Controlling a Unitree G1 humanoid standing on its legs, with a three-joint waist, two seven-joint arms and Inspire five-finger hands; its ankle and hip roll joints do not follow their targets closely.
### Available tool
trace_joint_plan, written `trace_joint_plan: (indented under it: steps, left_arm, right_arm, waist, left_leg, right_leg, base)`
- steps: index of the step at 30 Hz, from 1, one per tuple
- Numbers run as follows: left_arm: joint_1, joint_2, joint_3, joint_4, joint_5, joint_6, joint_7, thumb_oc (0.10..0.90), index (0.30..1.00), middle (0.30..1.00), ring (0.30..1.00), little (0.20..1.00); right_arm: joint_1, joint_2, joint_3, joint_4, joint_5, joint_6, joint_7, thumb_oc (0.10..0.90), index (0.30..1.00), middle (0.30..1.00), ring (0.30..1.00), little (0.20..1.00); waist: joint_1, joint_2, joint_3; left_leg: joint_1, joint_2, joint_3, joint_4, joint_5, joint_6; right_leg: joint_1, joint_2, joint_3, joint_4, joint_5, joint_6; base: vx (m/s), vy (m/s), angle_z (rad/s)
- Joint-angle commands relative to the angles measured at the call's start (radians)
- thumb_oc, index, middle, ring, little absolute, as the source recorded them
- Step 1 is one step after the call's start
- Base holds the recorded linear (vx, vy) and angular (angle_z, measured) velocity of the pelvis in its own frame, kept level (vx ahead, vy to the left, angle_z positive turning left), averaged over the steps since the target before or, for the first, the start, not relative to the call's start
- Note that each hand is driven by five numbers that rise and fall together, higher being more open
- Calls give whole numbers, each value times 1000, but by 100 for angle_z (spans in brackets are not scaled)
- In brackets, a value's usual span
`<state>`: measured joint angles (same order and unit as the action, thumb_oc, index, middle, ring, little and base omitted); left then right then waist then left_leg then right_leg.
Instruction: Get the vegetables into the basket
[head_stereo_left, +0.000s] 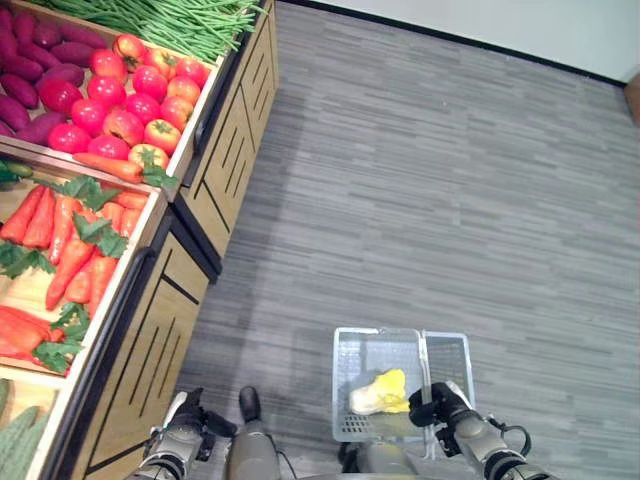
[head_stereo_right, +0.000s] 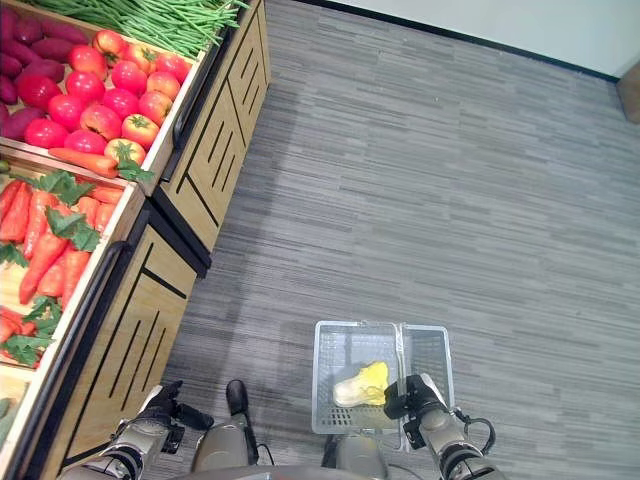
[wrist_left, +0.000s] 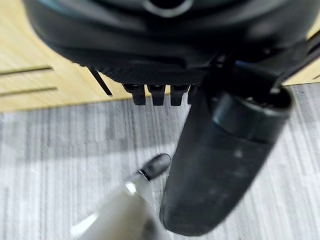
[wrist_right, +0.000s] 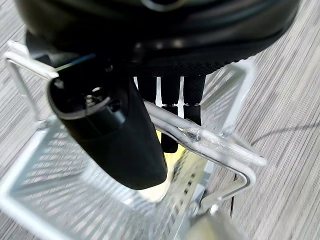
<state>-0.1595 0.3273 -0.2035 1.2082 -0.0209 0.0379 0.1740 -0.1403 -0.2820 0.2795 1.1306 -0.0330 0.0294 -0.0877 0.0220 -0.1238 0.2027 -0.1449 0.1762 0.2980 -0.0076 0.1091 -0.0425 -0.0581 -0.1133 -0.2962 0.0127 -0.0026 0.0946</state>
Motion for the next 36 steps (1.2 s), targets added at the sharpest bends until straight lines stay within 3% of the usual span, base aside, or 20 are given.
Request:
trace_joint_plan:
  steps: [1, 5, 6, 7, 8, 9, 11, 14, 23, 29, 32, 34, 36]
  left_arm:
    - [-30, 8, 25, 39, -19, 2, 21, 900, 1000, 1000, 1000, 1000]
    - [-29, 3, 34, 31, -31, 2, 19, 900, 1000, 1000, 1000, 1000]
    - [-40, -16, 25, 23, -27, 0, 13, 900, 1000, 1000, 1000, 1000]
    - [-45, -21, 23, 21, -26, -2, 11, 900, 1000, 1000, 1000, 1000]
    - [-46, -24, 21, 19, -26, -4, 7, 900, 1000, 1000, 1000, 1000]
    - [-34, -30, 17, 16, -19, -2, 3, 900, 1000, 1000, 1000, 1000]
    - [-23, -34, 21, 12, -15, -5, -2, 900, 1000, 1000, 1000, 1000]
    - [-5, -36, 6, 18, 23, -6, -14, 900, 1000, 1000, 1000, 1000]
    - [3, -27, 7, 17, 37, -4, -20, 900, 1000, 1000, 1000, 1000]
    - [6, -17, 13, 12, 33, -2, -21, 900, 1000, 1000, 1000, 1000]
    - [19, -10, 27, 12, 36, -2, -18, 900, 1000, 1000, 1000, 1000]
    - [17, -10, 32, 14, 32, -3, -12, 900, 1000, 1000, 1000, 1000]
    - [16, -5, 36, 19, 31, -4, -9, 900, 1000, 1000, 1000, 1000]
  right_arm:
    - [33, -45, 27, -19, -4, 6, -9, 400, 300, 300, 300, 300]
    - [43, -53, 41, -48, 4, -4, -11, 400, 300, 300, 300, 300]
    - [57, -78, 38, -42, -5, -4, -7, 400, 300, 300, 300, 300]
    - [53, -81, 38, -38, -6, -3, -5, 400, 300, 300, 300, 300]
    - [46, -85, 42, -16, -14, -3, -1, 400, 300, 300, 300, 300]
    - [50, -83, 37, -14, -20, 0, -2, 400, 300, 300, 300, 300]
    - [45, -79, 34, -10, -33, 5, -3, 400, 300, 300, 300, 300]
    - [57, -64, 13, 15, -26, 6, -3, 400, 300, 300, 300, 300]
    - [65, -42, 14, 25, -41, 13, 5, 400, 300, 300, 300, 300]
    - [67, -33, 19, 17, -41, 10, 8, 400, 300, 300, 300, 300]
    - [72, -26, 25, 3, -51, 10, 13, 400, 300, 300, 300, 300]
    - [67, -23, 23, -1, -57, 8, 13, 400, 300, 300, 300, 300]
    - [64, -20, 26, -12, -59, 9, 16, 400, 300, 300, 300, 300]
  waist:
    - [19, 6, 26]
    - [23, 5, 46]
    - [11, 16, 52]
    - [21, 18, 55]
    - [29, 27, 43]
    - [14, 49, 28]
    - [20, 56, 19]
    - [16, 72, 14]
    - [19, 80, 14]
    - [14, 78, 21]
    - [30, 85, 19]
    - [38, 95, 9]
    - [39, 90, 3]
  left_leg:
    - [51, -23, -67, 6, -95, 15]
    - [41, 12, -99, 23, -44, -20]
    - [0, -9, -57, 89, -46, -23]
    - [-24, -48, -106, 159, -85, -13]
    - [-66, -151, -162, 218, -179, 17]
    - [-2, -150, -64, 127, -192, 40]
    - [-12, -177, -97, 139, -210, 65]
    - [23, -178, -51, 159, -241, 89]
    - [72, -197, -33, 123, -256, 108]
    - [99, -197, -18, 109, -262, 124]
    - [115, -185, 13, 75, -250, 121]
    - [113, -172, 17, 44, -228, 116]
    - [110, -174, 16, 26, -210, 111]
  right_leg:
    - [-130, -52, 45, 235, -84, -2]
    - [-95, -8, 19, 209, -117, -40]
    - [-51, -5, -29, 113, -91, -41]
    - [-46, -5, -25, 94, -79, -39]
    - [-63, -6, -8, 80, -56, -32]
    - [-55, -1, 2, 84, -58, -11]
    - [-66, -11, 12, 106, -54, -9]
    - [-45, -44, 45, 116, -32, 11]
    - [-44, -62, 76, 127, 7, 45]
    - [-83, -66, 73, 238, 12, 63]
    - [-66, -125, 4, 193, 86, 80]
    - [-70, -151, 15, 121, 140, 82]
    - [-71, -147, 40, 83, 153, 81]
  base:
    - [29, -323, -4]
    - [28, -380, 5]
    - [-9, -282, 45]
    - [-55, -87, 148]
    - [32, 212, 110]
    - [57, 272, 82]
    - [67, 273, -70]
    - [70, 304, -47]
    - [4, 109, -19]
    - [-5, 64, -6]
    - [-11, -1, -28]
    - [-41, -99, -46]
    - [-21, -166, -11]
